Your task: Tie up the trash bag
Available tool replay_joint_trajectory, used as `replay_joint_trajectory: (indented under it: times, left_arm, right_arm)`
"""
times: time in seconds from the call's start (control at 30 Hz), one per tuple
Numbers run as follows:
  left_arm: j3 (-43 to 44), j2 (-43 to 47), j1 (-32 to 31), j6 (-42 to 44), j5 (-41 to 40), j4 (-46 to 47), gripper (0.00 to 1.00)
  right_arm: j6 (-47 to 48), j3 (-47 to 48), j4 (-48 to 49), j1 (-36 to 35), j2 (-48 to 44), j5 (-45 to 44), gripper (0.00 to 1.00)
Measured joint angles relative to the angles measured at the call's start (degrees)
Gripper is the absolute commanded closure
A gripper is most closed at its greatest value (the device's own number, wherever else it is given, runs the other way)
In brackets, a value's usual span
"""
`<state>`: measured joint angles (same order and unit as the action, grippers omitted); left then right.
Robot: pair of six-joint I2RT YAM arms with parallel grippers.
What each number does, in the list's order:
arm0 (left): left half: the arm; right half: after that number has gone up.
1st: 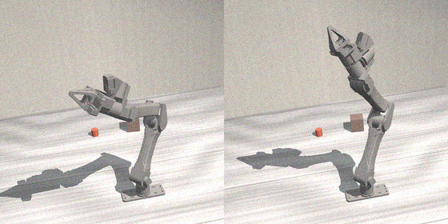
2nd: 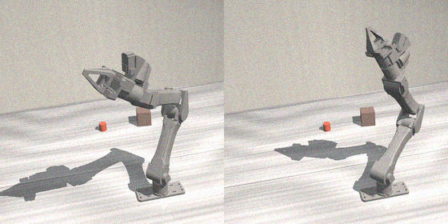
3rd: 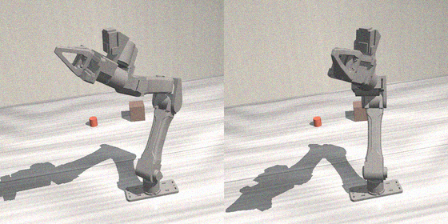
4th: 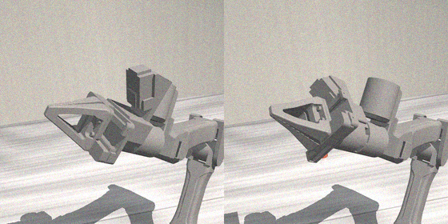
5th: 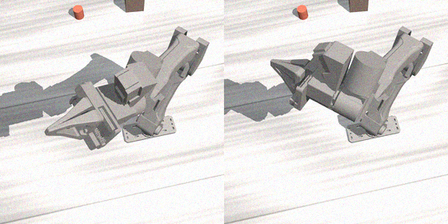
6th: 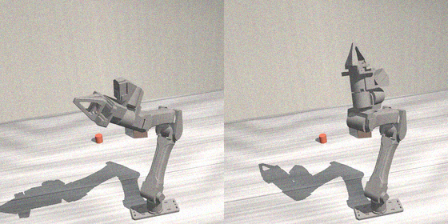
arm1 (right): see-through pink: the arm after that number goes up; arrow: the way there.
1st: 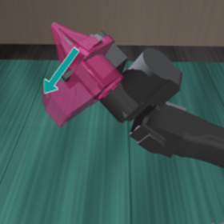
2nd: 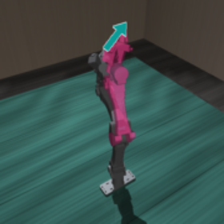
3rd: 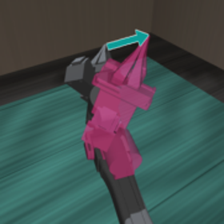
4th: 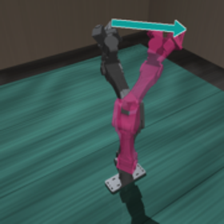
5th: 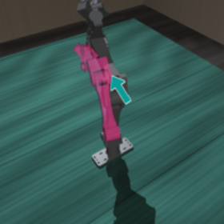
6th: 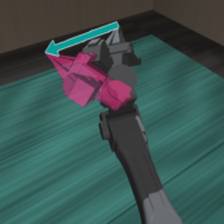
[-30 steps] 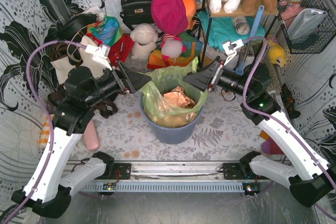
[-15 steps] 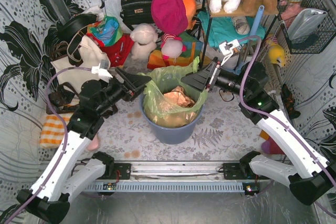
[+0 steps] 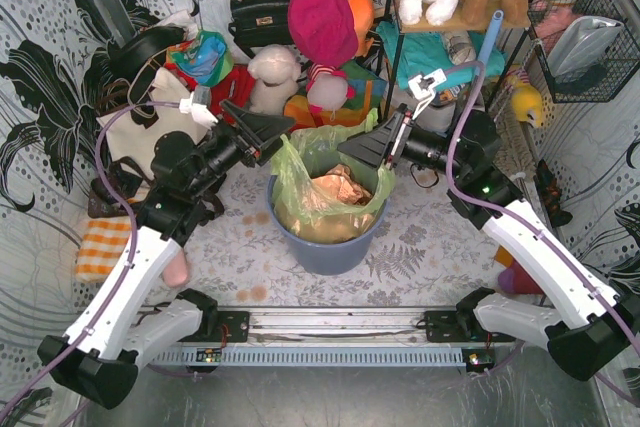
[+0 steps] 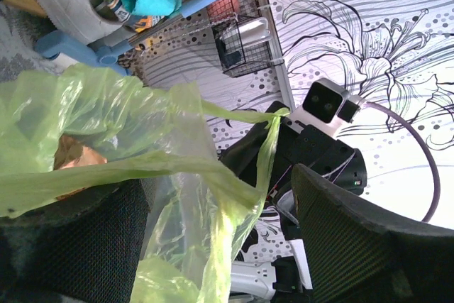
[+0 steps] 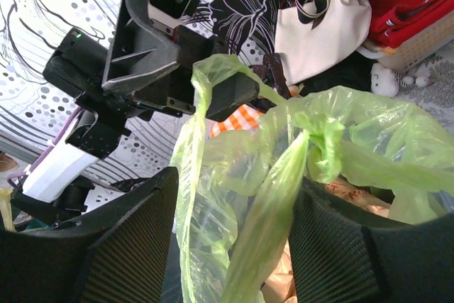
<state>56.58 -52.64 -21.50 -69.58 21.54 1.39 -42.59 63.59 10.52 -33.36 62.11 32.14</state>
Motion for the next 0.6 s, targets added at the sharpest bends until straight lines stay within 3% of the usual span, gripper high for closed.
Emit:
replay_joint_trajectory:
  times: [0.33,0.6]
  left_arm:
    - [5.4,-8.6,1.7,1.2,3.2,3.8,0.18]
    - [24.7,-13.8,1.7,4.6,12.1,7.2,0.18]
  right_arm:
    - [-0.4,1.7,5.4,0.0,1.1,-0.7,0.4]
    - [-1.1,12.9,10.7,0.0,5.4,-2.4,0.4]
